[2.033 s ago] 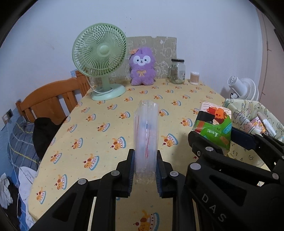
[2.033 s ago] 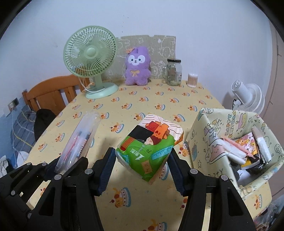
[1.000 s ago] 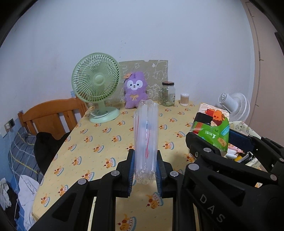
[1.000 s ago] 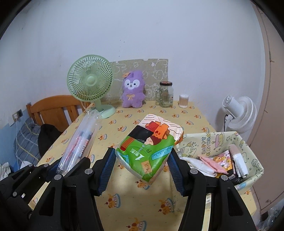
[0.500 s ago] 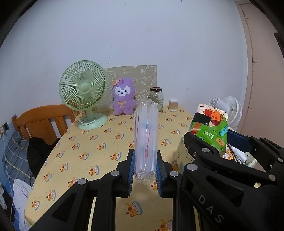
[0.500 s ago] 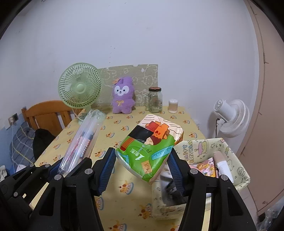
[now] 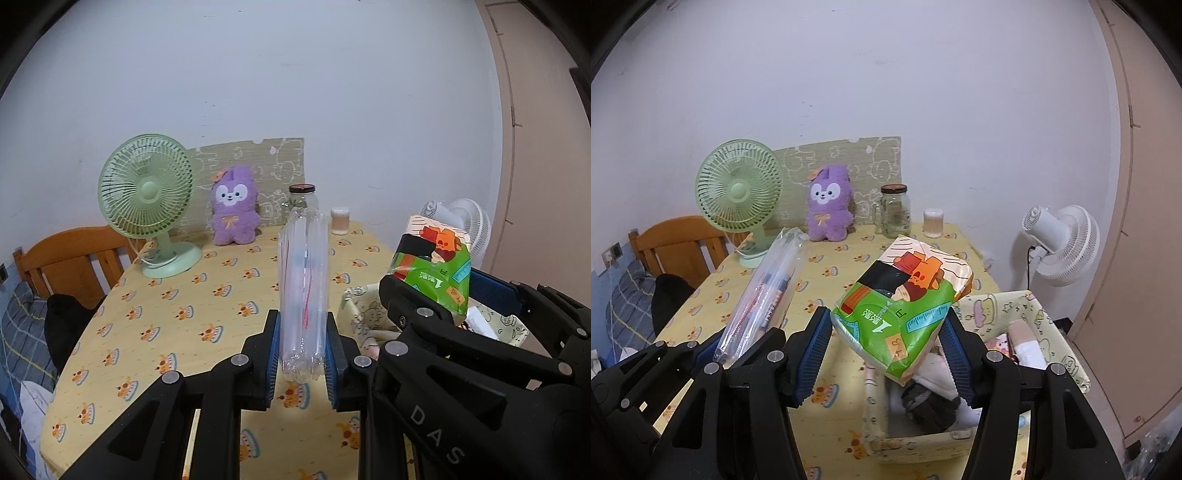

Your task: Organize soft objects

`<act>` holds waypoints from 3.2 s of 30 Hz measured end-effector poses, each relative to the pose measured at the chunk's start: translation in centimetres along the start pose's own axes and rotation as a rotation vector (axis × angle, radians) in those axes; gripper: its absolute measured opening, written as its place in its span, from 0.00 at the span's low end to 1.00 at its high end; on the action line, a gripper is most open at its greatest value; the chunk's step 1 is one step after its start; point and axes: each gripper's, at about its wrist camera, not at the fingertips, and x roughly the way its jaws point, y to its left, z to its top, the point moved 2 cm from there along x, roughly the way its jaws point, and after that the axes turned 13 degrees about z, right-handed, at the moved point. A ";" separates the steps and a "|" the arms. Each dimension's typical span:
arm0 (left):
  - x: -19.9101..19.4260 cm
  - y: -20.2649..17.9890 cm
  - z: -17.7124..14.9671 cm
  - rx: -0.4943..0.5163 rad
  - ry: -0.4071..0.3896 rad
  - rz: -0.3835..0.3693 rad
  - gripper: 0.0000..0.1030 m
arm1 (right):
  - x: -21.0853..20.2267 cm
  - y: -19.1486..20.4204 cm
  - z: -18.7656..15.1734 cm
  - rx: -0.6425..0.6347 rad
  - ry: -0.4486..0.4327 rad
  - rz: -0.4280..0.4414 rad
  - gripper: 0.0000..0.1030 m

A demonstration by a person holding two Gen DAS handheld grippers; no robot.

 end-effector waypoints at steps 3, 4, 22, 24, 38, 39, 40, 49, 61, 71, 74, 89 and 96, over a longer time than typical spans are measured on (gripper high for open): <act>0.2 -0.7 0.0 0.004 0.001 -0.012 0.19 | -0.1 -0.8 0.0 0.005 0.001 -0.012 0.60; 0.2 -0.9 0.1 0.005 0.002 -0.016 0.19 | -0.1 -1.0 0.0 0.006 0.001 -0.017 0.60; 1.5 -5.5 0.4 0.046 0.021 -0.085 0.19 | 0.3 -5.7 -0.3 0.039 0.014 -0.070 0.60; 1.8 -6.0 0.5 0.051 0.025 -0.095 0.19 | 0.3 -6.2 -0.4 0.043 0.016 -0.076 0.60; 3.0 -9.8 0.3 0.097 0.053 -0.154 0.20 | 0.8 -9.7 -0.9 0.075 0.038 -0.131 0.60; 3.1 -10.1 0.3 0.105 0.057 -0.161 0.20 | 0.8 -9.9 -1.0 0.078 0.040 -0.134 0.60; 3.3 -10.3 0.2 0.114 0.059 -0.167 0.21 | 0.9 -10.1 -1.1 0.081 0.042 -0.138 0.60; 4.2 -11.8 -0.5 0.153 0.091 -0.169 0.40 | 1.6 -11.8 -2.1 0.113 0.073 -0.150 0.60; 5.0 -12.1 -1.3 0.182 0.132 -0.156 0.68 | 3.0 -12.6 -3.0 0.159 0.108 -0.097 0.63; 4.3 -11.5 -1.6 0.176 0.132 -0.184 0.75 | 2.2 -11.6 -3.4 0.154 0.101 -0.099 0.85; 3.8 -11.2 -1.6 0.172 0.124 -0.187 0.79 | 1.8 -11.2 -3.4 0.155 0.096 -0.103 0.87; 1.6 -7.6 -0.8 0.123 0.072 -0.158 0.90 | 0.0 -7.3 -2.4 0.115 0.055 -0.089 0.90; 0.8 -5.1 -0.4 0.097 0.040 -0.119 0.93 | -0.5 -4.9 -1.6 0.081 0.027 -0.082 0.92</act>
